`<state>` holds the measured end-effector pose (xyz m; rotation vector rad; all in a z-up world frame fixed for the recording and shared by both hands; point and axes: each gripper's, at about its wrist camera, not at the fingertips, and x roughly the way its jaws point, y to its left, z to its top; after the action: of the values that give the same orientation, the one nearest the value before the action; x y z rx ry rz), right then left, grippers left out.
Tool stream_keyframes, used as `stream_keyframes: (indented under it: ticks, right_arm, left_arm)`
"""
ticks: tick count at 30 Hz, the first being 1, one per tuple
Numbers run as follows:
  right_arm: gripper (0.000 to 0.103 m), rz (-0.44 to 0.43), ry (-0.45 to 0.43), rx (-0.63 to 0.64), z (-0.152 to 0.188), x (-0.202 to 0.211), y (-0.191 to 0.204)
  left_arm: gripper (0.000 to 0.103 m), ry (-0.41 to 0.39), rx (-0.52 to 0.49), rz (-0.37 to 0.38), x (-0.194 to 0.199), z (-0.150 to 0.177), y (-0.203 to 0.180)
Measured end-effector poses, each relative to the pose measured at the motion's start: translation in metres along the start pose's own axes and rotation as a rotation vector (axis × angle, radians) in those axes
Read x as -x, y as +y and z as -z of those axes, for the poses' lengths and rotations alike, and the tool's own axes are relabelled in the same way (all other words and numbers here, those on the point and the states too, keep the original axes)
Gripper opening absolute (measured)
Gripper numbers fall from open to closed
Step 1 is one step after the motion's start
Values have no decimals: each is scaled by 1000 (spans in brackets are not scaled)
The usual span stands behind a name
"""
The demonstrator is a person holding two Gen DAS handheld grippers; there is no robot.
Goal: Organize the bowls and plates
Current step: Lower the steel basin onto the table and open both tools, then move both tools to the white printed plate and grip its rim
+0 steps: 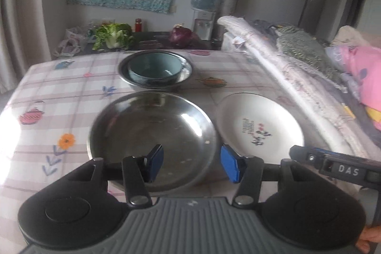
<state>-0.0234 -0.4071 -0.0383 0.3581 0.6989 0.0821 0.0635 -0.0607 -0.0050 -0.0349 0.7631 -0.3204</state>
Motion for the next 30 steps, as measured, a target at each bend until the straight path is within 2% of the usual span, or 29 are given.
stream_keyframes:
  ticks: [5,9,14,22,25,27,30]
  right_arm:
    - [62,51,0,-52,12,9,-35]
    - [62,68,-12,-55,11,9,-53]
    - [61,81,-28,-59,-12,-8,-75]
    - [55,69,14,-74,-41,-62,-92]
    - [47,63,30,-73,-45,-79,-93]
    - [36,62,45,-76,-46,-88,-95]
    - [19,52,63,-79,-44,-98,-96]
  left_arm:
    - [55,-5,2,96,-17,17,-34]
    - [54,26,90,159,-37,22,-46]
    - [53,83,139,152,-61,19,-53]
    - [52,138,170,118,-86,20,-51]
    - [50,145,180,108,-93,19,-50]
    - [41,146,176,103,-97,18,-52]
    - [37,148,156,96,-100,18,-57]
